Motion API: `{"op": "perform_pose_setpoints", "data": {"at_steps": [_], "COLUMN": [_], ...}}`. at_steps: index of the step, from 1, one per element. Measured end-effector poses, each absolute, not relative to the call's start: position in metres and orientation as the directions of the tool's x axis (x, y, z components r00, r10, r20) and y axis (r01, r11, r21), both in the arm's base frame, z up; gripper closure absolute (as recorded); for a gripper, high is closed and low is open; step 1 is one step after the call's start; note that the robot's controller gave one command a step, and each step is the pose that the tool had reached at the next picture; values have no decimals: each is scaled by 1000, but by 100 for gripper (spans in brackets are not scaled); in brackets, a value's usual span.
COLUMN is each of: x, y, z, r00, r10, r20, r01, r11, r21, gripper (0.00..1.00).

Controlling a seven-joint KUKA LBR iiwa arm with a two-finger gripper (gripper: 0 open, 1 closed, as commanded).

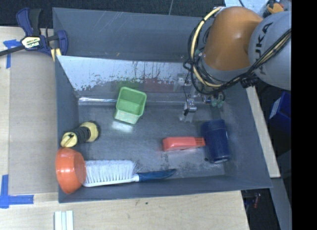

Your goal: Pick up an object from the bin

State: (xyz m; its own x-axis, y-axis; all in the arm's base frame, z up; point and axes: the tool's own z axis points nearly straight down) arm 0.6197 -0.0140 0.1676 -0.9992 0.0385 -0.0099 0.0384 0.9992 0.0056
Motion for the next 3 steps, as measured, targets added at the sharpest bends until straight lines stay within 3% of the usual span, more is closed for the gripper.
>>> {"op": "perform_pose_setpoints", "data": {"at_steps": [1,2,3], "x": [606,614,599], "y": [-81,-63,-116], "z": [174,147,152], "r00": [-990,-999,-972], "r10": [-137,48,-234], "r20": [-11,-12,-12], "r01": [-137,48,-234], "r11": [991,999,972], "r21": [-4,3,-9], "gripper": [0,0,0]}}
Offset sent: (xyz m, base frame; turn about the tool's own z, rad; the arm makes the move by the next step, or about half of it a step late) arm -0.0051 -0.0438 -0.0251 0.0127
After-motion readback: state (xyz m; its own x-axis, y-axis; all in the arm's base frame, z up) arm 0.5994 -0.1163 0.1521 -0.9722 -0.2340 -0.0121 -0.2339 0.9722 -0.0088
